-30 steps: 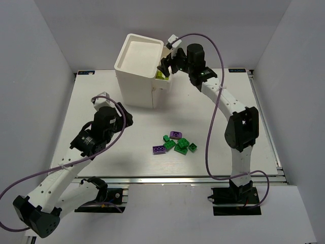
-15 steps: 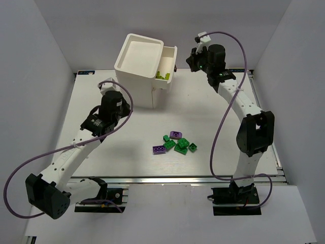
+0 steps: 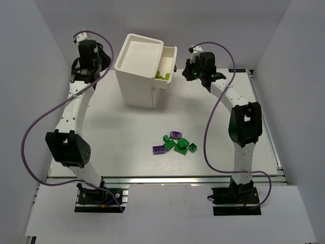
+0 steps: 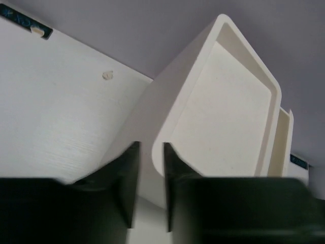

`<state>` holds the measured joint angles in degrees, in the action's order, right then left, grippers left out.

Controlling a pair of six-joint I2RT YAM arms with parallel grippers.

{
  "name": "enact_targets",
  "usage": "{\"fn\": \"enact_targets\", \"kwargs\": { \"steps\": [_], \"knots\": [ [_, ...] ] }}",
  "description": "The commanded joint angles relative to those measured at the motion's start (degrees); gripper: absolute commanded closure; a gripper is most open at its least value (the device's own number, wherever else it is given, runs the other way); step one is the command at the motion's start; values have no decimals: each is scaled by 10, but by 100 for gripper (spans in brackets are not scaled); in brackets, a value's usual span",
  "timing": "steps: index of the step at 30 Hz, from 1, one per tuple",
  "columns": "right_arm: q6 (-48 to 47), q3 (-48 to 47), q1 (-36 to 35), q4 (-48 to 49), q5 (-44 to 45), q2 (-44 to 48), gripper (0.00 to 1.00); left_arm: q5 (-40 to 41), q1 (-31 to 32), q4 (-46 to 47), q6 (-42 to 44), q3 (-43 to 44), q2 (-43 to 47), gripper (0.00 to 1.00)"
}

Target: Sort the legos into containers by color

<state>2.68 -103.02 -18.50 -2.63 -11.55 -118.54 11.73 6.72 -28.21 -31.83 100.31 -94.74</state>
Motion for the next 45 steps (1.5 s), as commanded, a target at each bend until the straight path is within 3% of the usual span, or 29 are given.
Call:
{"fn": "enact_targets", "kwargs": {
  "steps": [1, 3, 6, 7, 11, 16, 23, 33, 41, 45],
  "knots": [
    [11, -38, -4, 3, -25, -6, 100, -63, -36, -13, 0, 84, -51, 55],
    [18, -46, -3, 5, -30, -17, 100, -87, -59, -12, -8, 124, -80, 39],
    [26, -55, -7, 10, -36, -30, 100, -109, -77, -13, -23, 175, -140, 32],
    [27, -56, -7, 12, -38, -32, 100, -151, -88, -11, -28, 187, -154, 28],
    [34, -66, -9, 19, -63, -43, 100, -235, -94, -6, -38, 253, -242, 23],
    [43, -87, -21, 38, -97, -61, 100, -355, -99, 55, -41, 258, -271, 18],
    [48, -126, -42, 42, -110, -92, 100, -455, -99, 99, -31, 225, -274, 17],
    [55, -226, -63, 42, -110, -160, 100, -467, -94, 100, -35, 212, -286, 17],
    [65, -215, -66, 61, -99, -162, 100, -457, -88, 97, -40, 210, -286, 16],
    [65, -210, -61, 83, -144, -159, 100, -456, -94, 100, -44, 206, -280, 16]
  ]
}}
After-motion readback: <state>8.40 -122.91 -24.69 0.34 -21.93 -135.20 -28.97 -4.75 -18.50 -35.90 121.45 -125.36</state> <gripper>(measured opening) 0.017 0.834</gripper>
